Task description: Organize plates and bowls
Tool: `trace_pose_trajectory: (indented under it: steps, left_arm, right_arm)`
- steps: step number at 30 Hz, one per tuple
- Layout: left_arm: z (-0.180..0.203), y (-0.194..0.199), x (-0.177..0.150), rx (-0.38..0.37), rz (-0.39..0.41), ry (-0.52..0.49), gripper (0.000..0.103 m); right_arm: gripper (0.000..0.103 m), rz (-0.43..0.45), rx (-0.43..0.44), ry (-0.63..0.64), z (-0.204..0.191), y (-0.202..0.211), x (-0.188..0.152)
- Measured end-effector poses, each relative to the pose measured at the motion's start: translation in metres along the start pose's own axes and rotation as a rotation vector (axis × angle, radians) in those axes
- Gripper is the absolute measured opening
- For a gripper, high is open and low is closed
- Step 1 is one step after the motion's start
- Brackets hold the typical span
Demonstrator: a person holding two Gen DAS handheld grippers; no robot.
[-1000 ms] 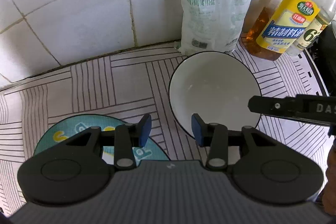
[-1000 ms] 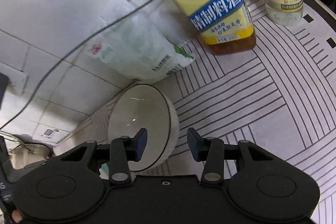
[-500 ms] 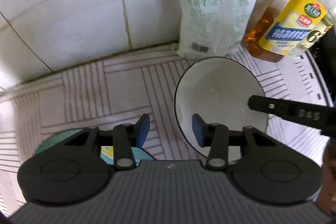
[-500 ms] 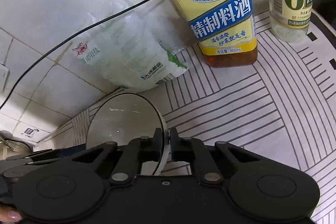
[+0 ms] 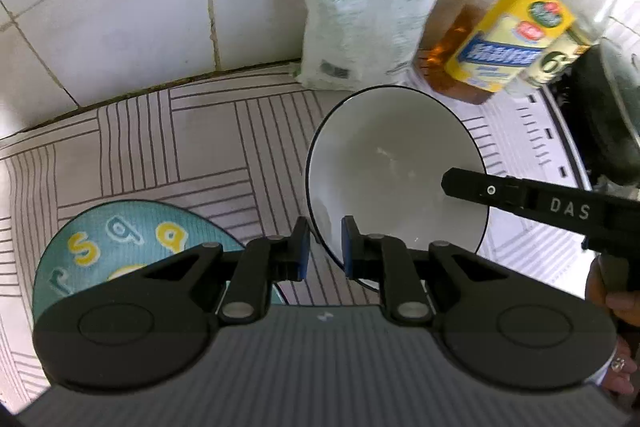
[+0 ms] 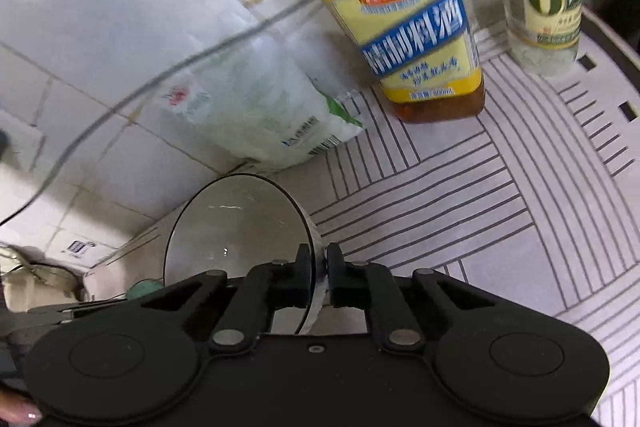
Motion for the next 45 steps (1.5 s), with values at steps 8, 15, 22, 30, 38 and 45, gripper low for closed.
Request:
trace_pose_trajectory:
  steps: [8, 15, 22, 30, 38, 45]
  left_arm:
    - [0.039, 0.054, -0.006, -0.030, 0.031, -0.028, 0.015]
    - [0.070, 0.097, -0.020, -0.073, 0.054, -0.043, 0.015]
    - [0.093, 0.108, -0.050, -0.093, 0.012, -0.082, 0.015]
    - [0.108, 0.095, -0.079, -0.094, -0.067, -0.097, 0.015]
    - [0.104, 0.077, -0.093, -0.094, -0.158, -0.075, 0.015]
    - [0.103, 0.062, -0.099, -0.109, -0.217, -0.072, 0.016]
  right_arm:
    - [0.013, 0.100, 0.048, 0.059, -0.009, 0.073, -0.013]
    - [0.014, 0.167, 0.059, 0.110, -0.007, 0.126, -0.032]
    - [0.013, 0.193, 0.035, 0.148, 0.003, 0.153, -0.063]
    - [0.013, 0.169, 0.016, 0.154, 0.021, 0.152, -0.086]
    - [0.013, 0.160, -0.021, 0.225, 0.023, 0.138, -0.103]
    - [0.013, 0.165, -0.089, 0.304, 0.025, 0.127, -0.117]
Point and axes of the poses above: each gripper's, at about its wrist camera, not at the fingertips, and y roughly against the way its jaws point, z to its right, x to its top, the point moved 6 cm from there along -y, roughly the way its jaws point, and after that the axes turned 15 degrees about -y, right-handed, at the moved point
